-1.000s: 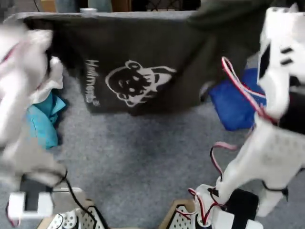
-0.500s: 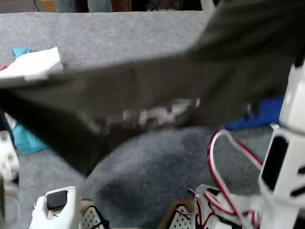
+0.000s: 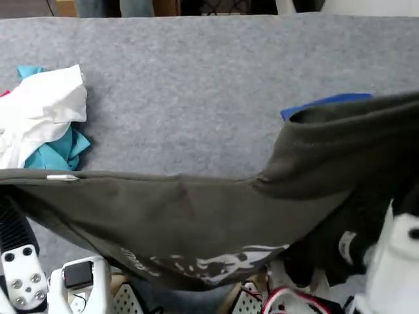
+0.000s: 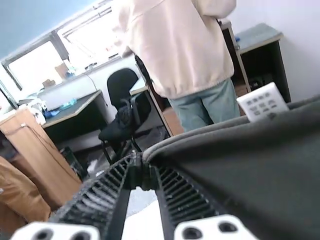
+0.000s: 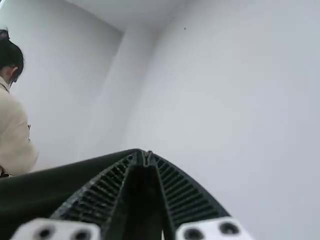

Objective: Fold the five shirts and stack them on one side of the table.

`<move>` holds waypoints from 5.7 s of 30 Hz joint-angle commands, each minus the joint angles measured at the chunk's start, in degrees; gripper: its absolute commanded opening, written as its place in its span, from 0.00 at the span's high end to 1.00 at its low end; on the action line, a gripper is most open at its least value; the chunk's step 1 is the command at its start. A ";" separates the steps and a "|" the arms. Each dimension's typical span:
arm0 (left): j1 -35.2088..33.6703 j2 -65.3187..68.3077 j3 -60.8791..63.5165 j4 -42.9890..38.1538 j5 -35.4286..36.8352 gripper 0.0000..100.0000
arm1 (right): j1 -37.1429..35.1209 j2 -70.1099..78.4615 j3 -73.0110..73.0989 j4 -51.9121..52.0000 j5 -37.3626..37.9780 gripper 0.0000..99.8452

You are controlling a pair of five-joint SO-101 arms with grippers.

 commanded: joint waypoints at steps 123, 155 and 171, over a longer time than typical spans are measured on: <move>18.07 43.34 53.32 -52.66 -5.19 0.97 | -9.85 77.93 -27.03 18.90 10.20 0.99; 22.46 20.13 86.81 -44.22 1.41 0.97 | 5.10 28.79 66.15 10.29 25.85 0.99; 20.79 19.78 89.71 -39.74 2.29 0.97 | 15.03 4.35 105.63 1.67 32.18 0.99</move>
